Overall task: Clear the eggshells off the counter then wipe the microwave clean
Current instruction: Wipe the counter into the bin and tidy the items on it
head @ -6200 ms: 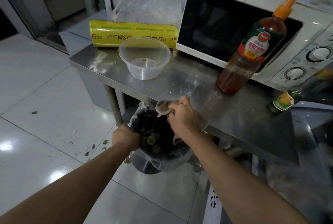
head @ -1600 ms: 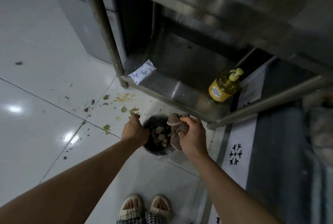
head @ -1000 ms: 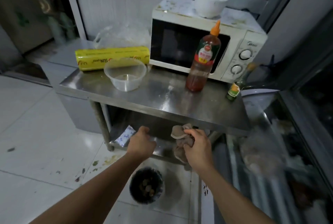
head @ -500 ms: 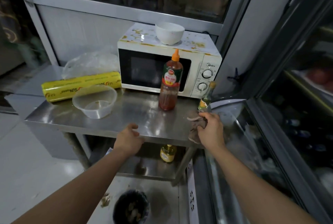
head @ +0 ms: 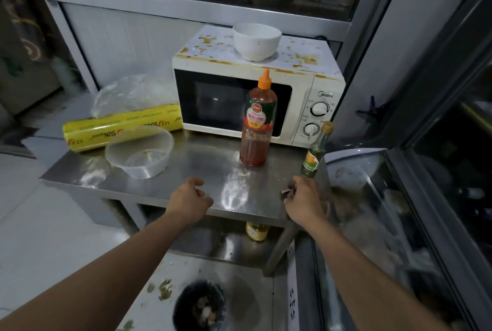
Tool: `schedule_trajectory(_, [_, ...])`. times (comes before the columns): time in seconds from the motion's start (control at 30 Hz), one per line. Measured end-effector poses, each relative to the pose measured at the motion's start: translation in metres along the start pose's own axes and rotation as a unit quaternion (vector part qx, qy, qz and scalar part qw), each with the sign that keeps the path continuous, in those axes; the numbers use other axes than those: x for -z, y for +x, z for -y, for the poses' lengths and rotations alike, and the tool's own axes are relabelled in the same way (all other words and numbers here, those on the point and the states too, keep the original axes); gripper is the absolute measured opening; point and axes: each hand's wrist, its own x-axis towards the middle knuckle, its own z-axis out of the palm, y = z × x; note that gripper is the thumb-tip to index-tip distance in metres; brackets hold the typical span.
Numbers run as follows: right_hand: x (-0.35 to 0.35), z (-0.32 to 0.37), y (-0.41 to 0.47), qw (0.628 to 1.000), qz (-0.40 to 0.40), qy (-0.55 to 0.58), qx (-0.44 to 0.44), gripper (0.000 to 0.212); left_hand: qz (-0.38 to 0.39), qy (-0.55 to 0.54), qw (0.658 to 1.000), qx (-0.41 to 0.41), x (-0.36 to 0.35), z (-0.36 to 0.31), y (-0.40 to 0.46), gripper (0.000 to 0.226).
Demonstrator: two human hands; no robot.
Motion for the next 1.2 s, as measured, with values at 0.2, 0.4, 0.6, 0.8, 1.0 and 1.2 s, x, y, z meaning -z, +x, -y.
schedule_trajectory(0.2, [-0.008,0.010,0.007,0.999,0.032,0.014,0.021,0.060,-0.016,-0.002,1.000,0.005,0.003,0.001,0.007,0.046])
schedule_trajectory(0.4, [-0.024,0.037,0.004,0.996,0.065,0.012,0.067,0.062,-0.042,0.003,0.999,0.024,0.020,0.015,0.005,0.047])
schedule_trajectory(0.6, [-0.046,0.093,-0.010,0.983,0.118,0.047,0.134,0.066,-0.080,-0.019,0.995,0.054,0.069,0.037,-0.008,0.046])
schedule_trajectory(0.8, [-0.070,0.168,-0.037,0.971,0.147,0.043,0.186,0.069,-0.127,-0.024,0.989,0.079,0.142,0.068,-0.023,0.048])
schedule_trajectory(1.0, [-0.094,0.230,-0.067,0.964,0.149,0.043,0.217,0.064,-0.151,-0.036,0.985,0.072,0.205,0.101,-0.028,0.044])
schedule_trajectory(1.2, [-0.127,0.301,-0.107,0.972,0.120,0.036,0.199,0.065,-0.111,-0.027,0.992,0.056,0.284,0.150,-0.017,0.047])
